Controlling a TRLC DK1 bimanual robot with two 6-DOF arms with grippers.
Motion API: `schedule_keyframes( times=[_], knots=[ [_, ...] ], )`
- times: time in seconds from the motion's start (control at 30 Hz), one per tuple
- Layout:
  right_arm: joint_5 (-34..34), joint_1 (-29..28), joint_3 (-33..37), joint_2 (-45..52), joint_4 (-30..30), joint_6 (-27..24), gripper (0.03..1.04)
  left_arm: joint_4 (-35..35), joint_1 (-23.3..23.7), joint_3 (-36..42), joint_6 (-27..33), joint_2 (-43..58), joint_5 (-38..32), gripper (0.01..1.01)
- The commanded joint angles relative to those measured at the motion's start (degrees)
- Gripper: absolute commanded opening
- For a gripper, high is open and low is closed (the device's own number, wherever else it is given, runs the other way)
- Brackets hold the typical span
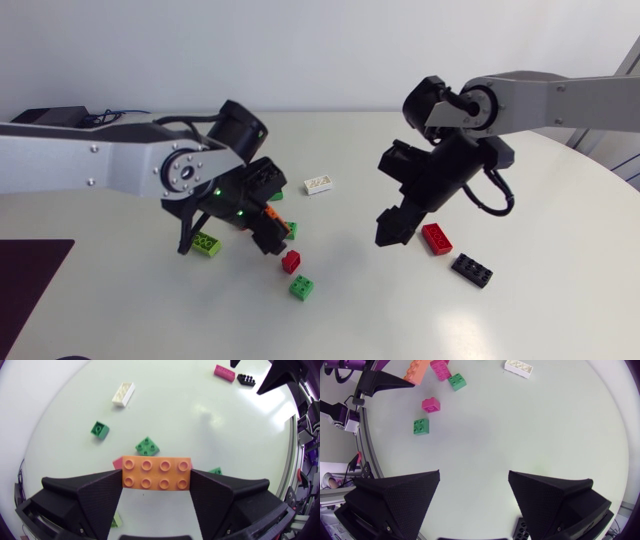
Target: Sort duplo bricks by size, large to the right and small to the left
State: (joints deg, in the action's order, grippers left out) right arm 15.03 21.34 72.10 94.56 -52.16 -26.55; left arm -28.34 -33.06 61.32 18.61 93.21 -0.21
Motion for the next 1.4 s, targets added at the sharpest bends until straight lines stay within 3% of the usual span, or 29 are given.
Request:
schedule_keyframes(
  times=[0.0,0.47,0.73,1.03,1.13,1.17,1.2,1.23,1.37],
  knots=[
    [0.3,-1.4,-1.0,-2.3,-1.5,-0.3,0.99,-1.2,-1.8,4.8,0.7,2.9,0.5,0.349],
    [0.1,-3.5,-5.9,-7.1,-1.9,4.5,0.99,-0.9,-7.3,16.2,2.7,15.9,5.7,0.352],
    [0.0,-7.0,-8.7,-8.8,-1.8,3.4,0.99,-0.9,-13.0,23.1,2.5,23.2,6.5,0.356],
    [0.2,-8.2,-11.0,-10.5,-1.3,2.8,0.99,-1.1,-16.9,24.1,2.3,28.9,6.5,0.374],
    [0.2,-8.2,-12.2,-11.1,-0.7,2.8,0.99,-1.3,-17.0,24.2,2.1,29.7,6.6,0.561],
    [0.2,-8.2,-12.4,-11.2,-0.7,2.8,0.99,-1.3,-17.0,24.5,2.1,29.6,6.6,0.672],
    [0.2,-8.3,-12.5,-11.2,-0.6,2.7,0.99,-1.4,-17.0,24.7,2.2,29.6,6.5,0.862],
    [0.2,-8.4,-12.5,-11.2,-0.6,2.7,0.99,-1.5,-17.0,25.1,2.2,29.6,6.5,0.992],
    [0.2,-8.4,-12.2,-11.6,-0.7,2.7,0.99,-2.4,-16.3,26.8,2.0,29.0,6.5,0.99]
  ],
)
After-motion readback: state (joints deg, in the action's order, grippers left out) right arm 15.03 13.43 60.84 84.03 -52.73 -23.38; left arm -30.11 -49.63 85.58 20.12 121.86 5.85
